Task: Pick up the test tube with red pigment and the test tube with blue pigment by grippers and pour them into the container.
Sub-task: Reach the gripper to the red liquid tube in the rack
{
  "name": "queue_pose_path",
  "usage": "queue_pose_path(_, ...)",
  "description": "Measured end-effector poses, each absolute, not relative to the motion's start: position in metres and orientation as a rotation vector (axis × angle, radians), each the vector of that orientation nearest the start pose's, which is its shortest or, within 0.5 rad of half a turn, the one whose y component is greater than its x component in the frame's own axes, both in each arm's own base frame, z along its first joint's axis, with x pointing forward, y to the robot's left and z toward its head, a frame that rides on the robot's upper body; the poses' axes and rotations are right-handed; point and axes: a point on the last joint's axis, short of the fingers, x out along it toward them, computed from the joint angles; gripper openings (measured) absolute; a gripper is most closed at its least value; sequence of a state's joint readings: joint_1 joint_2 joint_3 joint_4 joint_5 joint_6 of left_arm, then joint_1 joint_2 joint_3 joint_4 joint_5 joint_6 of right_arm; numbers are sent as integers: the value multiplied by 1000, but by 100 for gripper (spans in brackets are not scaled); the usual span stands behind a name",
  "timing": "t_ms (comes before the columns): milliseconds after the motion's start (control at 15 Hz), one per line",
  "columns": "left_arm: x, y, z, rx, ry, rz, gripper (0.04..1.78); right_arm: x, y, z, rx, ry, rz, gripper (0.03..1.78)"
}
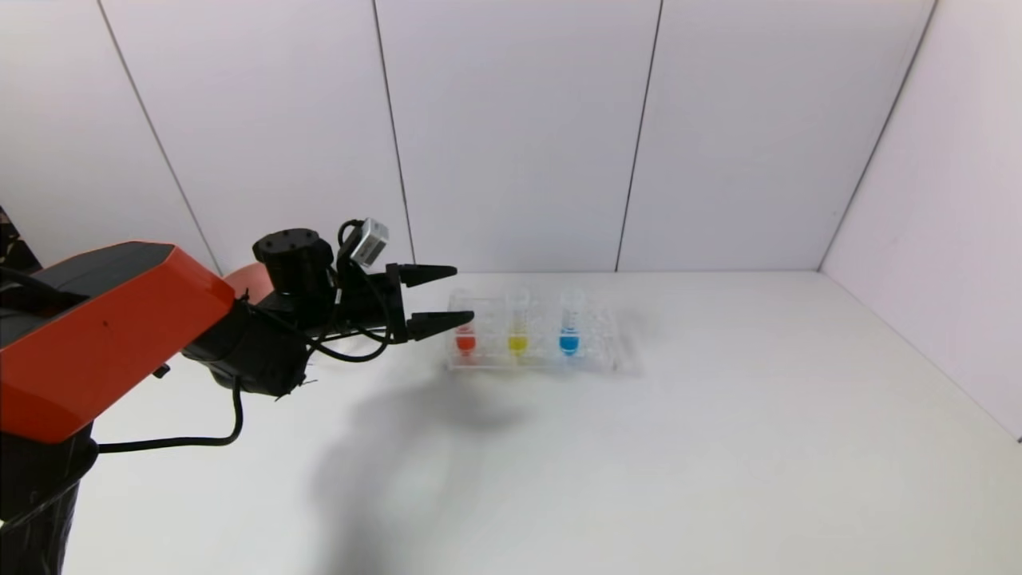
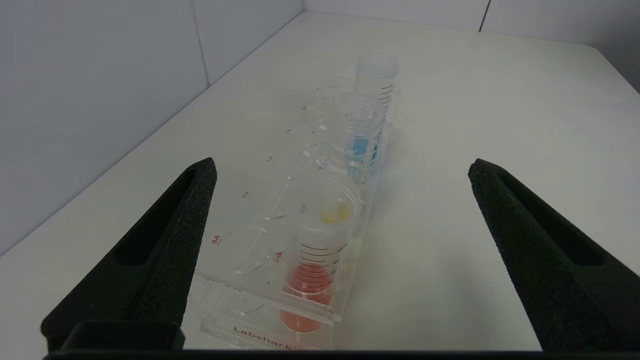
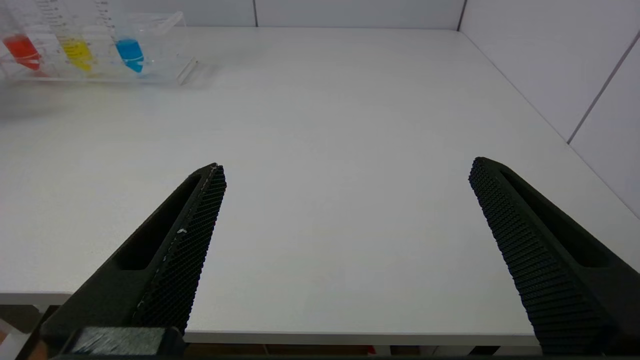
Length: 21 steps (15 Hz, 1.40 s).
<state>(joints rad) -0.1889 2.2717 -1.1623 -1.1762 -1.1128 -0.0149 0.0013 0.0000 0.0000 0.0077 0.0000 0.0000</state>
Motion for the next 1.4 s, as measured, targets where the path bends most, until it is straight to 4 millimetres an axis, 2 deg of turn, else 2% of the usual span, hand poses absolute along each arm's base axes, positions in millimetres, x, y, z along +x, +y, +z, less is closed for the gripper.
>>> queue_pose_path(333,417,-109,103,-24,29,-1318,176,-23,0,75,0,8,1,177)
queue_pose_path(867,420,-112,102,-21,25,-1322,176,-23,0,75,0,8,1,177)
queue_pose_path(1400,433,-116,86,-24,34,-1325,176,-23,0,75,0,8,1,177)
